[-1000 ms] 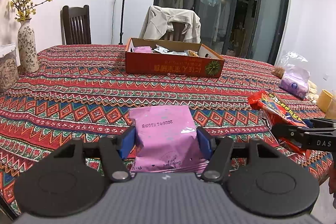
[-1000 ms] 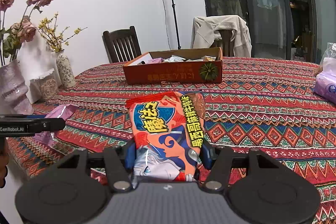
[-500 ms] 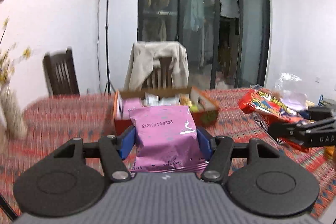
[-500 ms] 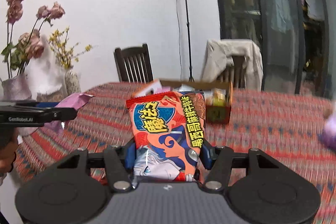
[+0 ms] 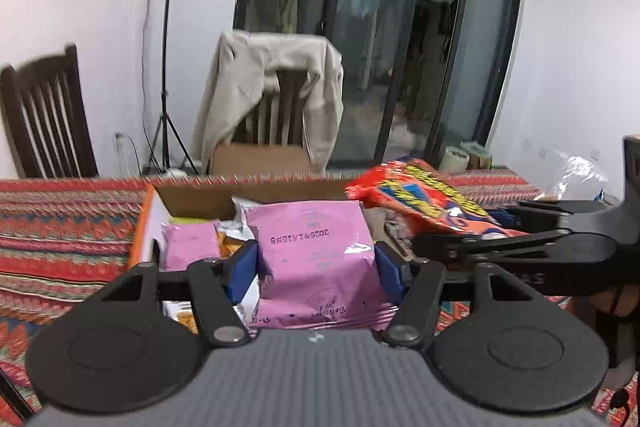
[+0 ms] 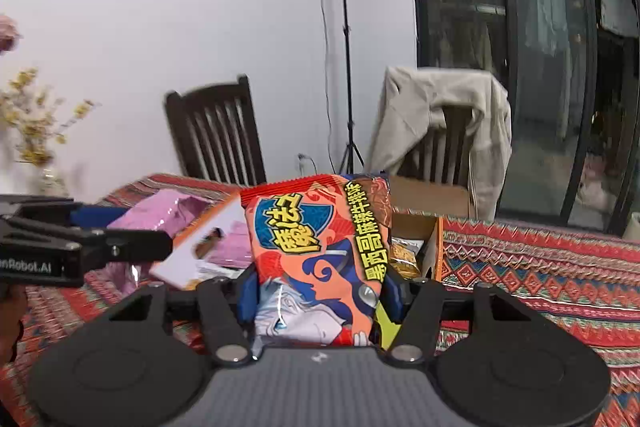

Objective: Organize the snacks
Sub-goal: 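Carry both snacks into the cardboard box and open both grippers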

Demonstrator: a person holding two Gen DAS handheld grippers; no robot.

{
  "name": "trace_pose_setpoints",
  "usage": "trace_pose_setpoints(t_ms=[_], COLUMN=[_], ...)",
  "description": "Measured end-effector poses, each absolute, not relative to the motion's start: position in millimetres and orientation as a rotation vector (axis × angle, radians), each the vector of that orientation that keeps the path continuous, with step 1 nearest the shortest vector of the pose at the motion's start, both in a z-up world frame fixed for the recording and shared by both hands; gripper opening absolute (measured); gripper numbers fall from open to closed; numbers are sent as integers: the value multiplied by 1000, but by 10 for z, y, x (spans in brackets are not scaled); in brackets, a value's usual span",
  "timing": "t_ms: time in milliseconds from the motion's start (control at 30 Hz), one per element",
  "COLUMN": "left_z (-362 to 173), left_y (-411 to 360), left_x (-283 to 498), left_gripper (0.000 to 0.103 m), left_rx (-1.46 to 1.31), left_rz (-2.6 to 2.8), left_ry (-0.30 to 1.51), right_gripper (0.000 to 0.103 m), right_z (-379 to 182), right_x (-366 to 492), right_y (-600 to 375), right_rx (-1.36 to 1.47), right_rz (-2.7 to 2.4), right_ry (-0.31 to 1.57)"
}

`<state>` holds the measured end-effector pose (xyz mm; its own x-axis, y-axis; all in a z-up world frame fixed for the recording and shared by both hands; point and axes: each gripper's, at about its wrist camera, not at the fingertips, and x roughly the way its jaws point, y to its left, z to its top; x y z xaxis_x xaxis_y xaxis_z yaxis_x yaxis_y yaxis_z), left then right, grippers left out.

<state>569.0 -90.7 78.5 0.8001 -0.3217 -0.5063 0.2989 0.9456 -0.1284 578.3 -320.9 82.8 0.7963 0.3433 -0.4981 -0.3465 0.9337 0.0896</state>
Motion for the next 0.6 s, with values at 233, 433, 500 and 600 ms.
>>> trace_pose_setpoints(t_ms=[233, 433, 500, 600], left_z=[217, -54, -93, -89], left_y=[-923, -974, -969, -934], left_x=[6377, 6616, 6618, 6600], left_gripper=[63, 64, 64, 67], left_rx=[-80, -91, -92, -96], left_rz=[-290, -260, -263, -256], left_ry=[702, 753, 757, 756], right_gripper=[58, 60, 66, 67], right_z=[187, -228, -250, -219], right_x=[6670, 6904, 6894, 6870], right_y=[-3066, -2968, -2949, -2918], right_rx=[-46, -92, -110, -149], right_rz=[321, 291, 296, 312], right_ry=[673, 715, 701, 688])
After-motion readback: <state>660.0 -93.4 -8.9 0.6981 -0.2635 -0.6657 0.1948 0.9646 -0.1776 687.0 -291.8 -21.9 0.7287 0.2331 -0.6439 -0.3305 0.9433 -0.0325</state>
